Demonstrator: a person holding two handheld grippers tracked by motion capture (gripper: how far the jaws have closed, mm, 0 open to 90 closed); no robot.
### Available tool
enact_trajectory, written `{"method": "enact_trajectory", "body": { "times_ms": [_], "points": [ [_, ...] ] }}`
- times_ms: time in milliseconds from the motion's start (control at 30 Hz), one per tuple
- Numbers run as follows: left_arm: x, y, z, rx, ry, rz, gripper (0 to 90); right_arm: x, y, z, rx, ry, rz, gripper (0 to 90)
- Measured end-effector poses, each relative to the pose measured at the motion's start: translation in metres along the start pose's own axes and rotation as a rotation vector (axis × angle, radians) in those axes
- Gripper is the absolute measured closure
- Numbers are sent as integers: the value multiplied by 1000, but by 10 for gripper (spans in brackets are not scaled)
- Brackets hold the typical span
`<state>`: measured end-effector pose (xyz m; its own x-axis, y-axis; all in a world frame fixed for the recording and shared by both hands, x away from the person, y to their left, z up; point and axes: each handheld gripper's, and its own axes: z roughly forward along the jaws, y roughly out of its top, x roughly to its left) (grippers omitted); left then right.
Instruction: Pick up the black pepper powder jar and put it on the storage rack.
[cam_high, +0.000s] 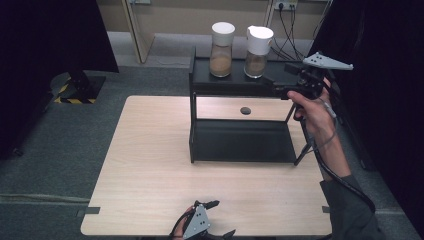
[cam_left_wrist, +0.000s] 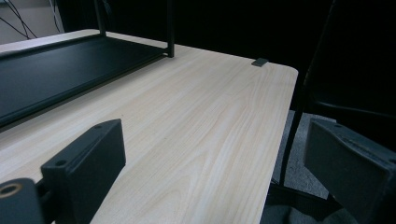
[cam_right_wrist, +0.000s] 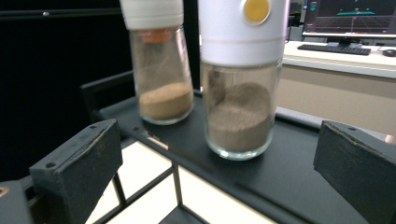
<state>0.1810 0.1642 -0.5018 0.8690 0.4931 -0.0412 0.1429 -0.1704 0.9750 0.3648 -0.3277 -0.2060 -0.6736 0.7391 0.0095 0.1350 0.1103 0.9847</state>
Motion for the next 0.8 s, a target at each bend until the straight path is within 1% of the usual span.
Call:
{"method": "enact_trajectory", "body": {
  "times_ms": [233, 300, 400, 533, 600, 733, 800],
  "points": [
    [0, 0, 0, 2, 0, 1, 53, 5, -16, -12, 10, 40, -26, 15],
    [0, 0, 0, 0, 0, 1, 53, 8, -21, -15, 21, 54, -46, 15],
    [0, 0, 0, -1, 1, 2, 53, 11, -30, -18, 30, 84, -57, 16],
    [0, 0, 0, 1, 0, 1, 53, 16, -40, -23, 62, 110, -78, 16],
    [0, 0, 0, 1, 0, 0, 53, 17, -47, -27, 74, 125, -71, 16],
    [-1, 0, 1, 2, 2, 1, 54, 16, -61, -36, 66, 140, -57, 17],
    [-1, 0, 1, 3, 3, 0, 54, 16, -69, -42, 71, 144, -50, 17]
  ]
}}
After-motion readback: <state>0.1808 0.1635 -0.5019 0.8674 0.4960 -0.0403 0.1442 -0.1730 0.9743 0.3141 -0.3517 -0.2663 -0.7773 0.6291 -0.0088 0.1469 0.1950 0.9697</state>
